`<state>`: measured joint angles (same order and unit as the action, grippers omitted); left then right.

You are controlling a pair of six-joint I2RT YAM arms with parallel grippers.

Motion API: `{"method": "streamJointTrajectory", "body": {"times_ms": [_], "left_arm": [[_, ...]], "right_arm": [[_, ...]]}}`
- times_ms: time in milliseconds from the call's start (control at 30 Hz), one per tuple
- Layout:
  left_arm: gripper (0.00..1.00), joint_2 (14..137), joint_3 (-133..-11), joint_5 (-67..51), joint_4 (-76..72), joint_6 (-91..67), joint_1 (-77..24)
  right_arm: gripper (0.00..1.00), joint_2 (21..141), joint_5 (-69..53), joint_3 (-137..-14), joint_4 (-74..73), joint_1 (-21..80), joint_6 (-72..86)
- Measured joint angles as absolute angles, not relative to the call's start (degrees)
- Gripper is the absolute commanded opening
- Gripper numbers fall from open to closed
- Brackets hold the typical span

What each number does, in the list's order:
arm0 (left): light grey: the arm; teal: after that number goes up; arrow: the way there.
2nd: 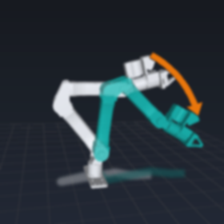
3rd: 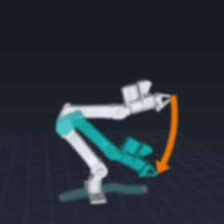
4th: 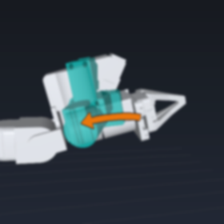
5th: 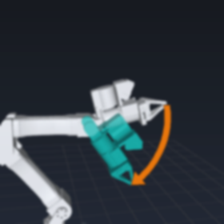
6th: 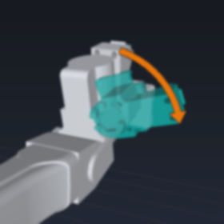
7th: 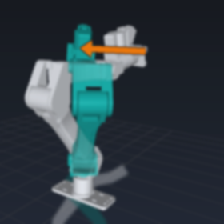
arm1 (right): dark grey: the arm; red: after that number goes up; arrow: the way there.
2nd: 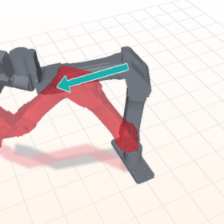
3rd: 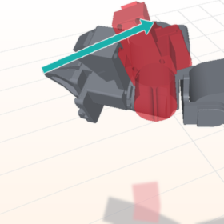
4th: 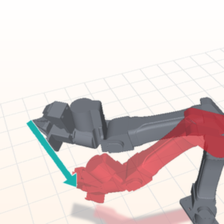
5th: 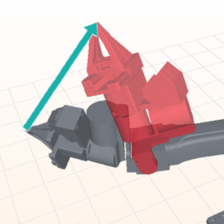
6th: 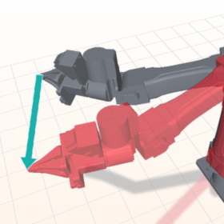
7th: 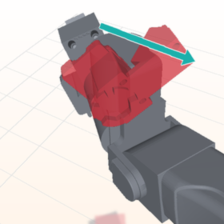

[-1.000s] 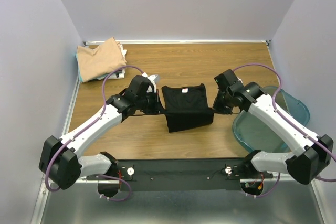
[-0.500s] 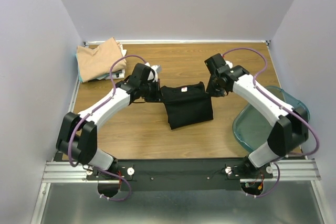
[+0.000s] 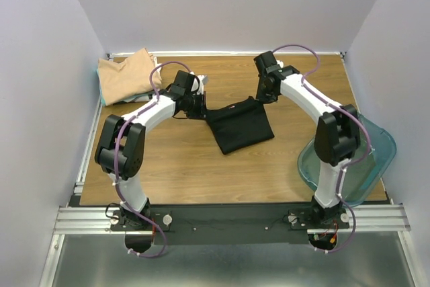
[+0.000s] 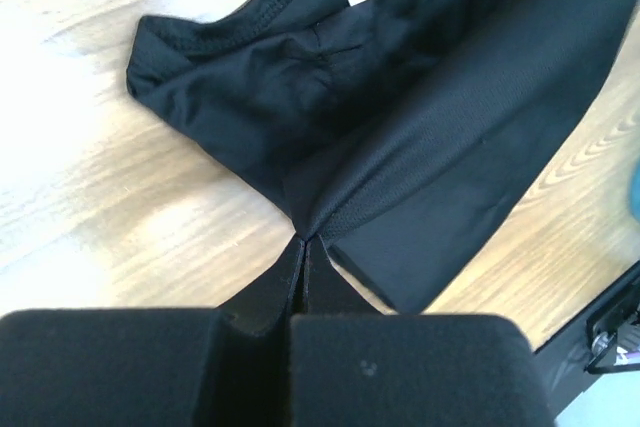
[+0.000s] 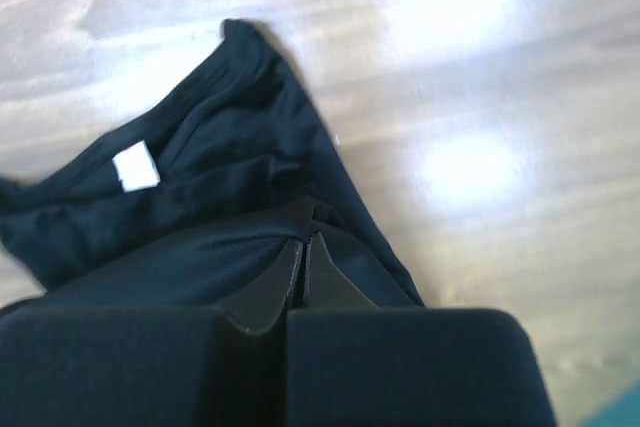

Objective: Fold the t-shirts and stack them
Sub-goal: Fold the tshirt

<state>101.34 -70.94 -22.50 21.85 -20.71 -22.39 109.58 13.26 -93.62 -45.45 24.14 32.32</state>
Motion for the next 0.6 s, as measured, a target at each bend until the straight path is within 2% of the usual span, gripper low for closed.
{"method": "streamJointTrajectory", "body": {"times_ms": [233,500,533,567,600], "left_arm": [[0.0,105.5,-72.6,-23.2,20.3,-20.3,-20.9],[0.0,107.1,-72.6,-23.2,19.0,-21.3,-19.9],[0.11,107.1,-72.6,-23.2,18.5,-21.6,-19.8],[0.27,107.1,-72.6,-23.2,18.2,-21.8,-19.6],[0.52,107.1,-72.6,-23.2,17.9,-22.2,-19.4]], "right_arm": [[0.01,118.0,12.6,-99.0,-44.7,23.5,28.6],[0.0,122.3,11.5,-103.7,-44.7,23.1,26.7],[0.04,122.8,11.4,-104.5,-44.6,23.1,26.5],[0.11,123.3,11.3,-105.1,-44.6,23.1,26.3],[0.2,123.9,11.2,-105.9,-44.6,23.1,26.0]]}}
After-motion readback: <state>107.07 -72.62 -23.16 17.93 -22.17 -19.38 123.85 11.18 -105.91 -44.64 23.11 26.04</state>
